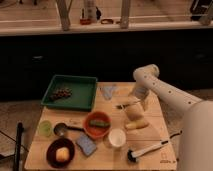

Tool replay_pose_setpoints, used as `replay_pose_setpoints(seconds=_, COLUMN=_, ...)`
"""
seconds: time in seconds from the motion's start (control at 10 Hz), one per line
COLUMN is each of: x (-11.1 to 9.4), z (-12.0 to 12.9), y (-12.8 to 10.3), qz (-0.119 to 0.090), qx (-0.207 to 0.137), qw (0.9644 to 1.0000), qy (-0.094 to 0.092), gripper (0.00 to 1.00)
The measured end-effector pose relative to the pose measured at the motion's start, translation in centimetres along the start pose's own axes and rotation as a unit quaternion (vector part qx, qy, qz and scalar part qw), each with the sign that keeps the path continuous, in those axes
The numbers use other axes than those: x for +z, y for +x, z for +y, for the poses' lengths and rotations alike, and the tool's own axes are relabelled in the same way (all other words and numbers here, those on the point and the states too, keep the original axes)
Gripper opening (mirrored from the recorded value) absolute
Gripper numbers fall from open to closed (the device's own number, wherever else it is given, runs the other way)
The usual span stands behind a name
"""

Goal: Place fork in table surface

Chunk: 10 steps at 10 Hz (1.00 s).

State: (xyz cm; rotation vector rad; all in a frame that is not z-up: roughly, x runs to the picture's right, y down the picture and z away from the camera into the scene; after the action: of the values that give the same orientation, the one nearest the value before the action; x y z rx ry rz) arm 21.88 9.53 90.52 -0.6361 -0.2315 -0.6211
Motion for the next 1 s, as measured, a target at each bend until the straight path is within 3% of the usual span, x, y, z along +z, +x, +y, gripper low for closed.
replay_pose_setpoints(seconds=0.1, x=0.2, z=-0.2, y=-0.1, qz=-0.002, qx=-0.003, qw=1.0, qy=-0.001, gripper=0.8)
replay_pose_setpoints(seconds=0.6, x=1.1, z=-0.7, y=-0.4, qz=-0.012, qx=0.058, qw=0.9982, qy=0.001, gripper=0.8)
replay_pose_setpoints(seconds=1.0, x=2.8, z=-1.8, y=-1.2, qz=-0.026, qx=0.065, qw=0.9975, qy=-0.001, gripper=0.8)
